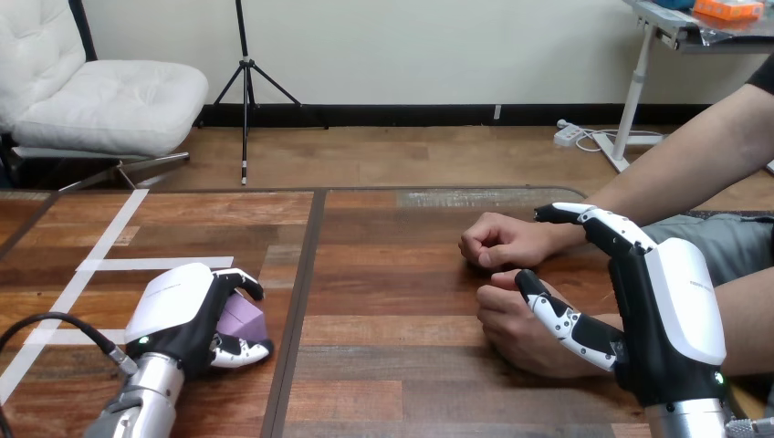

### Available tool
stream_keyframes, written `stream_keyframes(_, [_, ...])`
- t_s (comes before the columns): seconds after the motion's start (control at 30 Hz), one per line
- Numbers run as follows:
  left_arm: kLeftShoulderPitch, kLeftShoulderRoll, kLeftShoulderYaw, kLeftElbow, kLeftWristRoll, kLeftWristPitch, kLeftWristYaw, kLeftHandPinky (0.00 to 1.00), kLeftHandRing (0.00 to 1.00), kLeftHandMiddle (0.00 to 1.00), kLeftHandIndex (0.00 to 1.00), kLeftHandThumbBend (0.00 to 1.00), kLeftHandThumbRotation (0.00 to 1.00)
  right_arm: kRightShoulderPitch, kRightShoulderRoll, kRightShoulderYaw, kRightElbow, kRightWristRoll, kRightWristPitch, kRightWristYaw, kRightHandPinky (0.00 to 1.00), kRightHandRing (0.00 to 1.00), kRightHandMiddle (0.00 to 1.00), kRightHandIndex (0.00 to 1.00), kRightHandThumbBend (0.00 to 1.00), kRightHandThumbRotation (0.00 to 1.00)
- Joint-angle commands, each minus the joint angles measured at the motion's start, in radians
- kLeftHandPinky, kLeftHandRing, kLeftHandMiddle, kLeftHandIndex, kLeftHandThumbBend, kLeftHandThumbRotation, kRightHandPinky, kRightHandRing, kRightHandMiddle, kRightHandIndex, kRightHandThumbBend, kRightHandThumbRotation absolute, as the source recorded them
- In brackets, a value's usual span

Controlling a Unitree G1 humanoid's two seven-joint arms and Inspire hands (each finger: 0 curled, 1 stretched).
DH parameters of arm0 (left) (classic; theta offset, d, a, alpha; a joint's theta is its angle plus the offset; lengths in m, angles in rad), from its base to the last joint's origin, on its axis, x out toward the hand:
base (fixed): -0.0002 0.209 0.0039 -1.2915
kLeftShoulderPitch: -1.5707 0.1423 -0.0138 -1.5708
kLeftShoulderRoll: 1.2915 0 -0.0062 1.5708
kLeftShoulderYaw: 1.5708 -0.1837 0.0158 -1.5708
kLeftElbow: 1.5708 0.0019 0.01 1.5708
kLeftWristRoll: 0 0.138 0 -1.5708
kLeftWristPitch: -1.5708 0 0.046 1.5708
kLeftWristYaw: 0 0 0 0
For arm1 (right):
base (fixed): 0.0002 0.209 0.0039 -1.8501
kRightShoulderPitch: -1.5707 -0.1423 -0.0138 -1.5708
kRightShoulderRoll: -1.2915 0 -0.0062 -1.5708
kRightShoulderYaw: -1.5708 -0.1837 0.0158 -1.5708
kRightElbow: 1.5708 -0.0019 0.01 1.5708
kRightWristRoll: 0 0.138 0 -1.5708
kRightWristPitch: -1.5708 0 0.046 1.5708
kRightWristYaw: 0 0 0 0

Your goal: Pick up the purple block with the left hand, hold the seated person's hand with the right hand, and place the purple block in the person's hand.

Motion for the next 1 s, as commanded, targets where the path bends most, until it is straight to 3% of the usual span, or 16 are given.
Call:
stream_keyframes(0.0, [-0.055, -0.02, -0.005, 0.023, -0.004, -0.015, 0.018, 0.42, 0.43, 0.47, 0.48, 0.74, 0.0, -0.029, -0.014, -0.02, -0.042, 0.002, 0.0, -0.001, 0.71, 0.78, 0.74, 0.71, 0.45, 0.22])
stream_keyframes(0.97, [-0.064, -0.028, -0.016, 0.069, 0.003, -0.048, 0.099, 0.4, 0.42, 0.46, 0.47, 0.73, 0.0, -0.03, -0.012, -0.019, -0.039, 0.007, -0.002, 0.0, 0.69, 0.77, 0.74, 0.71, 0.45, 0.22])
